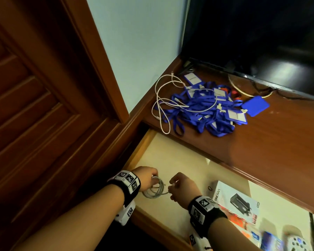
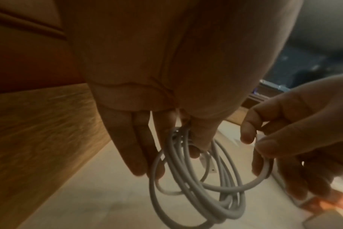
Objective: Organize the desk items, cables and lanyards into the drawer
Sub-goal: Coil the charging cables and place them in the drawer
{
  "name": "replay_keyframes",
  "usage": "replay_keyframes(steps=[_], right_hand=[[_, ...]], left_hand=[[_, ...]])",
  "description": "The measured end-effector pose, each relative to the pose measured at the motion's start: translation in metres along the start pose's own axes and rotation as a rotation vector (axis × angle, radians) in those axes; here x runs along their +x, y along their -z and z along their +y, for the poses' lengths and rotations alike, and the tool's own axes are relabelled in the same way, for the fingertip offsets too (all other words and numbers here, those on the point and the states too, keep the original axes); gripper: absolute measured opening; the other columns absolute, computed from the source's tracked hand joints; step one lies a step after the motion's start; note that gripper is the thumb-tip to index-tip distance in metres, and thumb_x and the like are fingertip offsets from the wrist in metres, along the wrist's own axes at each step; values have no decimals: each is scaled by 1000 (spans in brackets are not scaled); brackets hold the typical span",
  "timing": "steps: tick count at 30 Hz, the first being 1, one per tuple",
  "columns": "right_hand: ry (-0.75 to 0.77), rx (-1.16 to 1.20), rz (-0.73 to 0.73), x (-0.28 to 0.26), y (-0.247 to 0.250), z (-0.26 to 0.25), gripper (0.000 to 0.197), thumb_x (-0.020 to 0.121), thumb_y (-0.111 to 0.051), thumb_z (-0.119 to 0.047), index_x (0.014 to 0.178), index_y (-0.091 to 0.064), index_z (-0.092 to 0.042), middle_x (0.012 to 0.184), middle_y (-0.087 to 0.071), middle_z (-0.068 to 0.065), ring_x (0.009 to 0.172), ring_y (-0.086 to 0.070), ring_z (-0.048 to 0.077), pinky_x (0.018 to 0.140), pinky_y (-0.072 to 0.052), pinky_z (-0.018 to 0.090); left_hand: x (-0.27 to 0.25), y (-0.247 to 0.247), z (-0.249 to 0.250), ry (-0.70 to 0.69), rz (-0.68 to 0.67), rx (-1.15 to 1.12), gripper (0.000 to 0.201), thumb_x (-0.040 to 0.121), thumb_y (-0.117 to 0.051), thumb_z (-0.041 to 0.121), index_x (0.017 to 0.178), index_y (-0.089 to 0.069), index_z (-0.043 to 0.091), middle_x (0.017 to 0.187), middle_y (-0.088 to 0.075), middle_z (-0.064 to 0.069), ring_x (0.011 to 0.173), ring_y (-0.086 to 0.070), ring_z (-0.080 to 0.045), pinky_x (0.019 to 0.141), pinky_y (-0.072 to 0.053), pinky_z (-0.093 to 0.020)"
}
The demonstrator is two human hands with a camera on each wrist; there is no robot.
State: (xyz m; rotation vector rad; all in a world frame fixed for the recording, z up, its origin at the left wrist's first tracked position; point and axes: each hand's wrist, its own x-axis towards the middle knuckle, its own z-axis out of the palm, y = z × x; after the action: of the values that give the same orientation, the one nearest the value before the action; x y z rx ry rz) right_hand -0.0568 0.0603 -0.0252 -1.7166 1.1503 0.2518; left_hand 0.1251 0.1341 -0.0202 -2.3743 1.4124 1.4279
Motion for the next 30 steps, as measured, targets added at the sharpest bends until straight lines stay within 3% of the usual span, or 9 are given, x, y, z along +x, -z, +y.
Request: replay_keyframes(steps=[2, 4, 7, 9, 11, 17, 22, 26, 30], right_hand=[[-20, -71, -20, 11, -11, 2, 10, 92, -60, -21, 94, -58, -30, 88, -75, 0, 75, -74, 17, 75, -63, 38], [-43, -121, -33, 18, -19, 2, 12, 94, -57, -21, 103, -60, -29, 96, -72, 1, 81, -73, 18, 77, -63, 39], [-35, -174, -98, 25, -27, -2, 37, 98, -49, -15, 130, -51, -32, 107, -71, 6, 86, -69, 20, 70, -56, 31], [-14, -205, -152, 31, -30, -5, 52, 96, -48, -16, 144, -42, -35, 120, -69, 10, 101, -67, 26, 76, -52, 31], [-18, -181, -187, 37, -34, -7, 54, 95, -49, -28, 148, -41, -36, 126, -67, 12, 107, -67, 29, 83, -53, 34], [-49, -171, -259, 45, -38, -7, 54, 84, -40, -59, 121, -62, -26, 115, -66, 13, 95, -68, 33, 82, -59, 42], [1, -216, -258, 50, -43, 4, 37, 92, -49, -57, 88, -60, -22, 100, -62, 11, 89, -61, 31, 70, -41, 33], [42, -287, -248, 53, -50, 9, 45, 93, -56, -66, 99, -61, -21, 97, -63, 0, 87, -60, 22, 74, -48, 35], [26, -335, -235, 58, -60, 9, 56, 90, -58, -70, 109, -63, -18, 104, -70, 4, 92, -67, 25, 80, -57, 39]], left_hand=[[7, 0, -4, 6, -18, 63, 22, 103, -56, 41, 119, -64, 28, 111, -74, 0, 99, -69, -22, 89, -58, -36], [13, 0, -5, 0, -35, 111, 22, 103, -56, 40, 120, -64, 28, 114, -71, -2, 101, -68, -24, 87, -56, -35], [19, 2, -5, -10, -74, 151, 25, 103, -56, 40, 124, -63, 27, 118, -70, -5, 105, -66, -28, 81, -50, -32], [21, 4, -5, -19, -92, 169, 28, 103, -55, 42, 126, -62, 28, 120, -69, -6, 106, -65, -29, 81, -48, -33], [22, 6, -5, -17, -106, 175, 27, 104, -53, 43, 126, -61, 29, 119, -68, -7, 105, -65, -30, 84, -51, -36], [23, 10, -6, -23, -116, 172, 26, 106, -52, 35, 126, -64, 24, 119, -68, -9, 94, -58, -26, 76, -41, -30], [28, 12, -9, 10, -97, 189, 27, 106, -51, 35, 126, -65, 23, 121, -67, -10, 107, -63, -30, 78, -42, -30], [32, 9, -12, 39, -71, 209, 24, 104, -55, 36, 123, -67, 26, 121, -69, -7, 106, -64, -28, 78, -44, -30], [31, 6, -13, 75, -21, 219, 33, 100, -65, 36, 130, -59, 24, 123, -67, -8, 105, -65, -29, 76, -45, -30]])
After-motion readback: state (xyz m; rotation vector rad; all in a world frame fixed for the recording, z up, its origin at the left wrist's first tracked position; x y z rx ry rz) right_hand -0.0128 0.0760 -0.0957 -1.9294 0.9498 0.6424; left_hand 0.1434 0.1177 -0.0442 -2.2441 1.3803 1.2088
